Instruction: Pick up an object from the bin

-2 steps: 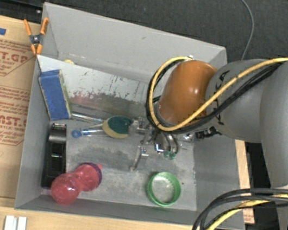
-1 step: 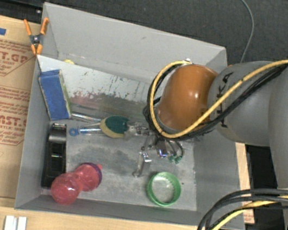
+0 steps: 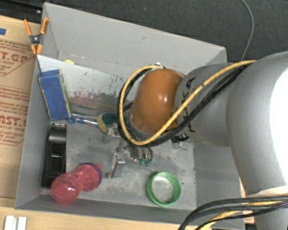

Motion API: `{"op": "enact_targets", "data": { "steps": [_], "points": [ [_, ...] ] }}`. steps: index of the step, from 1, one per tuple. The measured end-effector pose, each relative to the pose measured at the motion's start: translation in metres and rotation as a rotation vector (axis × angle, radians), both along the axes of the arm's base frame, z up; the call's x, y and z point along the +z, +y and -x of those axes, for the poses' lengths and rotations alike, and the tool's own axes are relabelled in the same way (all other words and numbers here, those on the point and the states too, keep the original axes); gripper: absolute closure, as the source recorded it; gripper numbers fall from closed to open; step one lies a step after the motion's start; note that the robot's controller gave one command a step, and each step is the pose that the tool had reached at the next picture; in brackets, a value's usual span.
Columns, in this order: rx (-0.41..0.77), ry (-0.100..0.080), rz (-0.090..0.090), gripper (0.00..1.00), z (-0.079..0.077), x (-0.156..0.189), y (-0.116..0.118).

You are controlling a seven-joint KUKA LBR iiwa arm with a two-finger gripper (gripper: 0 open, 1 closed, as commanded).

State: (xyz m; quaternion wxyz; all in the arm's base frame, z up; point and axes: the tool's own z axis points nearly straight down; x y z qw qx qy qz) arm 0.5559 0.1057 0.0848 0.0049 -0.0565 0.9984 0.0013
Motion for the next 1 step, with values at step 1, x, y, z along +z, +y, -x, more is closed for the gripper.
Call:
{"op": "enact_targets", "data": {
  "steps": [1],
  "points": [
    [0.183,-0.003,0.005,0.00,0.0244,0.0096,-0.0027]
  ]
}}
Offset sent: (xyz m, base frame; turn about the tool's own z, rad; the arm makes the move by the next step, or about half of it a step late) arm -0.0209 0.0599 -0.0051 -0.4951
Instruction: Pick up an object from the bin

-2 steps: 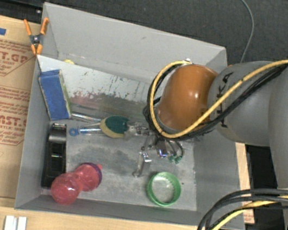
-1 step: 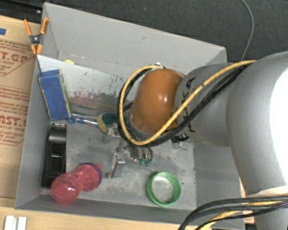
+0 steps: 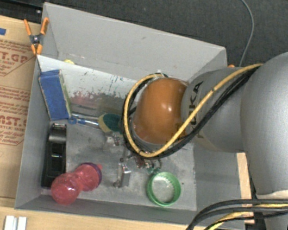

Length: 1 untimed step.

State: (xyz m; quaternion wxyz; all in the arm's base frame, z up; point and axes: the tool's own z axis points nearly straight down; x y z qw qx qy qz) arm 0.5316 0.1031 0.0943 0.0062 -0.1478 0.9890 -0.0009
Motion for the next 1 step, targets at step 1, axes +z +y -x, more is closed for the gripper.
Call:
{"op": "enact_targets", "data": {
  "steps": [1],
  "points": [
    [0.316,0.003,-0.005,0.00,-0.0028,-0.0156,0.0665]
  ]
}}
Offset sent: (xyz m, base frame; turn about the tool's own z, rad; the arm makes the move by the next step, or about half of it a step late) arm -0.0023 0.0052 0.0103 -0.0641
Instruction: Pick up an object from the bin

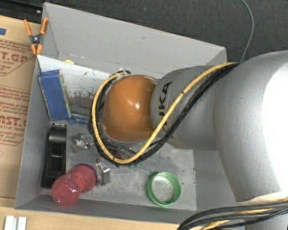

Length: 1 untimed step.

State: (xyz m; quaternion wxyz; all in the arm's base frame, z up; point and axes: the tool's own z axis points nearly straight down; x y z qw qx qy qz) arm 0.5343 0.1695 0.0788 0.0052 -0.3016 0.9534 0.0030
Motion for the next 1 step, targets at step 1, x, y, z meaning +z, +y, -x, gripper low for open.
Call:
{"op": "enact_targets", "data": {
  "steps": [1],
  "points": [
    [-0.168,-0.002,0.004,0.00,0.0034,0.0169,-0.0405]
  ]
}}
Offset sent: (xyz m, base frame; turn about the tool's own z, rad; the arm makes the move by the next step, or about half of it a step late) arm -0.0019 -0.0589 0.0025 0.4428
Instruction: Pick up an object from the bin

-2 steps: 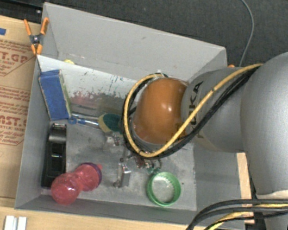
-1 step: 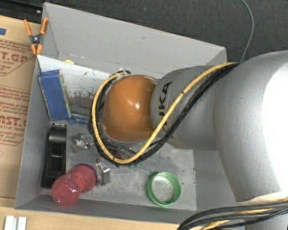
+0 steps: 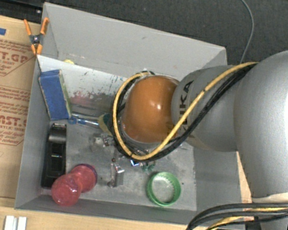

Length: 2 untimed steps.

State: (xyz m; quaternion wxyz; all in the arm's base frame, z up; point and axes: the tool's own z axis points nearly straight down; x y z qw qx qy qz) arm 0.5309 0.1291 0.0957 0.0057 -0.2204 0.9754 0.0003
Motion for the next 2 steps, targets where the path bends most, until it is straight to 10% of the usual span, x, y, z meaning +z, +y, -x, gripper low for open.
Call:
{"op": "enact_targets", "data": {
  "steps": [2],
  "points": [
    [-0.438,0.001,-0.008,0.00,0.028,-0.025,0.002]
  ]
}}
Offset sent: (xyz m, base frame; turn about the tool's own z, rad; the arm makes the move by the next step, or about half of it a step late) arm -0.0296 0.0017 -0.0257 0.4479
